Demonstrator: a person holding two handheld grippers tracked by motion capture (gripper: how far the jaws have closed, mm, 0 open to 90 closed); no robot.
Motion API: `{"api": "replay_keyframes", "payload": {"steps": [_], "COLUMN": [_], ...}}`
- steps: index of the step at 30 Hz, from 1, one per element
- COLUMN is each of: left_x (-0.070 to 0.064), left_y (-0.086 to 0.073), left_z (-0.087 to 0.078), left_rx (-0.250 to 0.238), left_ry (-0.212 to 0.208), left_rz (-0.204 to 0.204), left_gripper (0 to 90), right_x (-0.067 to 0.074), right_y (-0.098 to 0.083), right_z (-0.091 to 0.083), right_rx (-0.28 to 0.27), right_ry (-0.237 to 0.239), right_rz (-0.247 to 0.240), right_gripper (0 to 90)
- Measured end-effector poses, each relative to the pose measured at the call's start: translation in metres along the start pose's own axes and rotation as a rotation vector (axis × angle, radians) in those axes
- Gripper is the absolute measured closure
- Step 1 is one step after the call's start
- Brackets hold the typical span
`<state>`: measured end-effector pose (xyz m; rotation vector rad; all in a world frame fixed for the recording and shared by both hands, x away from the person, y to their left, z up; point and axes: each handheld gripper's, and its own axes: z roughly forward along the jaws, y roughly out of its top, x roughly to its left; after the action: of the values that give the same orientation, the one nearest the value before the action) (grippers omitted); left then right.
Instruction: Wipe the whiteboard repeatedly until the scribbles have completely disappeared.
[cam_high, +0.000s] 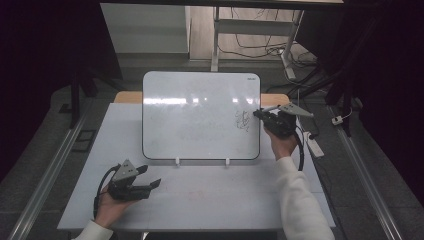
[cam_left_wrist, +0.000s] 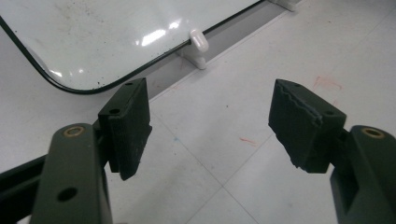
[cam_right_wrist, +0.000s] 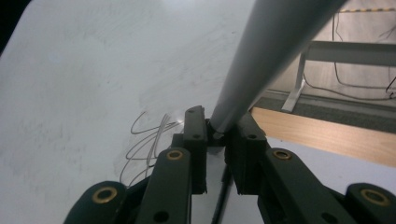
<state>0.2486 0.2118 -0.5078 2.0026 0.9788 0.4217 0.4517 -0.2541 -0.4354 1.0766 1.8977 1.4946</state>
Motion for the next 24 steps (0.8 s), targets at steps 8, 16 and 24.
{"api": "replay_keyframes", "payload": {"steps": [8,16,24], "left_x": [0.0,0.001,0.002], "left_y": [0.0,0.0,0.0], "left_z": [0.001,0.001,0.0], "left_rx": [0.002,0.002,-0.003], "left_ry": [0.0,-0.002,-0.001], "left_rz": [-0.003,-0.007,-0.01], "left_gripper": [30.1,30.1,30.1], "right_x": [0.014,0.037,0.033], "right_y": [-0.007,-0.015,-0.003], "right_z": [0.002,0.009,0.021], "right_rx": [0.045,0.104,0.042], "right_ry": [0.05,0.114,0.097], "right_rz": [-0.048,-0.124,-0.047], "right_gripper": [77.9,78.0,78.0]}}
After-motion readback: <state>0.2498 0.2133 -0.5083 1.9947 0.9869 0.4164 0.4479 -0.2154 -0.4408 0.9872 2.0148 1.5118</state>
